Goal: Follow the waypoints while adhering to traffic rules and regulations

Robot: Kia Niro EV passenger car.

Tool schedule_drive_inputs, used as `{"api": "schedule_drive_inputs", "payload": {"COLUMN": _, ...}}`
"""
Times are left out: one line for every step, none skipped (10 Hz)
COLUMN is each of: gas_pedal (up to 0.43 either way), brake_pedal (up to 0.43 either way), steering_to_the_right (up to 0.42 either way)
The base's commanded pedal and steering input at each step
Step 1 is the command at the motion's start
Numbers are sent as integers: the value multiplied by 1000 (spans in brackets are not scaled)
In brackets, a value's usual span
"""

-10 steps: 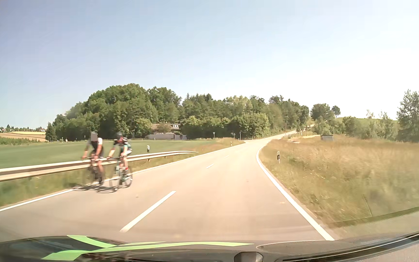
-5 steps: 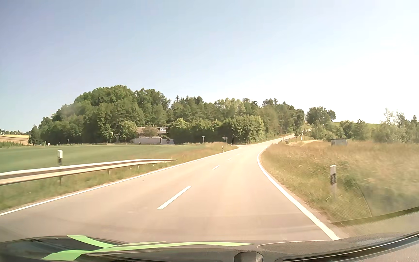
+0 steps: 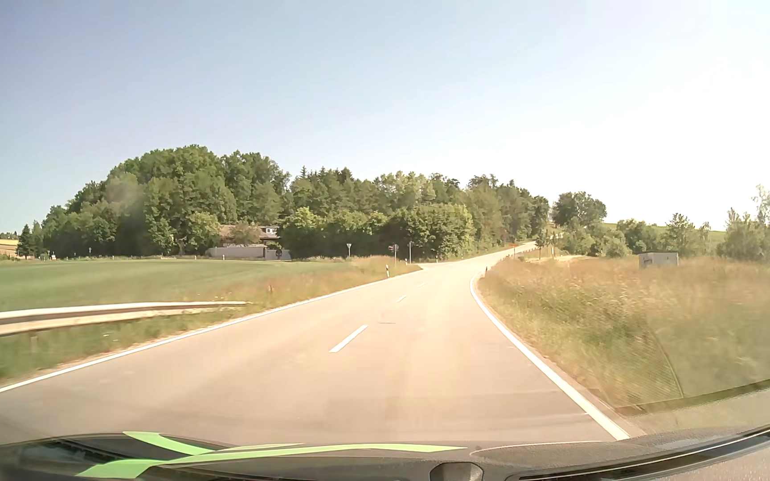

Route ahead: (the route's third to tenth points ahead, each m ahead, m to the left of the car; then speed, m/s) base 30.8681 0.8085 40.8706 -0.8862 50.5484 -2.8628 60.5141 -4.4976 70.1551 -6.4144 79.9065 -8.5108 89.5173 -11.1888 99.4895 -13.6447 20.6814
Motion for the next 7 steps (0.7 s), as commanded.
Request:
{"api": "schedule_drive_inputs", "payload": {"gas_pedal": 240, "brake_pedal": 0, "steering_to_the_right": 18}}
{"api": "schedule_drive_inputs", "payload": {"gas_pedal": 240, "brake_pedal": 0, "steering_to_the_right": 18}}
{"api": "schedule_drive_inputs", "payload": {"gas_pedal": 240, "brake_pedal": 0, "steering_to_the_right": 18}}
{"api": "schedule_drive_inputs", "payload": {"gas_pedal": 248, "brake_pedal": 0, "steering_to_the_right": 18}}
{"api": "schedule_drive_inputs", "payload": {"gas_pedal": 260, "brake_pedal": 0, "steering_to_the_right": 18}}
{"api": "schedule_drive_inputs", "payload": {"gas_pedal": 260, "brake_pedal": 0, "steering_to_the_right": 17}}
{"api": "schedule_drive_inputs", "payload": {"gas_pedal": 268, "brake_pedal": 0, "steering_to_the_right": 15}}
